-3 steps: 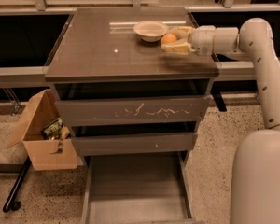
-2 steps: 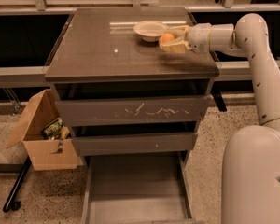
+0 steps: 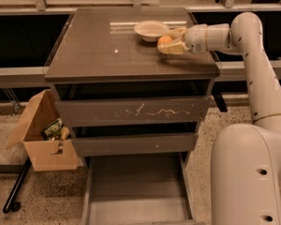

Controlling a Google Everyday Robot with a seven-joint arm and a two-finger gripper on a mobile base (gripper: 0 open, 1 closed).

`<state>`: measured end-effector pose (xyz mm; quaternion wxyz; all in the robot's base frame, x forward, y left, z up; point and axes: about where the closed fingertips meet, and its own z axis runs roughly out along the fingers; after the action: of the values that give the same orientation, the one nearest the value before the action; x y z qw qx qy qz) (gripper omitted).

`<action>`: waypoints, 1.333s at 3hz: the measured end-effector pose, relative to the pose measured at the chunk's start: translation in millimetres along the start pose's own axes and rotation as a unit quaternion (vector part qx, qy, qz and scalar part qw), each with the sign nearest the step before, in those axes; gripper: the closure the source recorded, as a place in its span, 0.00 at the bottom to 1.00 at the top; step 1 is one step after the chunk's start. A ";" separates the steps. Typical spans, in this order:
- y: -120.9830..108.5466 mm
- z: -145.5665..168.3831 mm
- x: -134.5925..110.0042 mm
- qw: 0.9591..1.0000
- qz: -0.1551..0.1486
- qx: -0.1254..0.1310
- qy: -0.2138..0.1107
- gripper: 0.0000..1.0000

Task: Pick orange from bottom drawer and place on counter

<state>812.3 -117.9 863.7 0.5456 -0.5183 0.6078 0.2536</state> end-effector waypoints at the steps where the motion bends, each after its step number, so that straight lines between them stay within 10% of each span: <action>1: 0.0 5.6 9.0 1.000 0.020 -0.006 0.004 0.61; 4: -3.7 8.4 24.9 0.998 0.055 -0.008 -0.001 0.00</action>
Offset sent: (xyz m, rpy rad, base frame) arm 0.0214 -0.0132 -0.0242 0.0327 0.1203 -0.0191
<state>822.3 -120.6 839.3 0.5273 -0.4882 0.6327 0.2887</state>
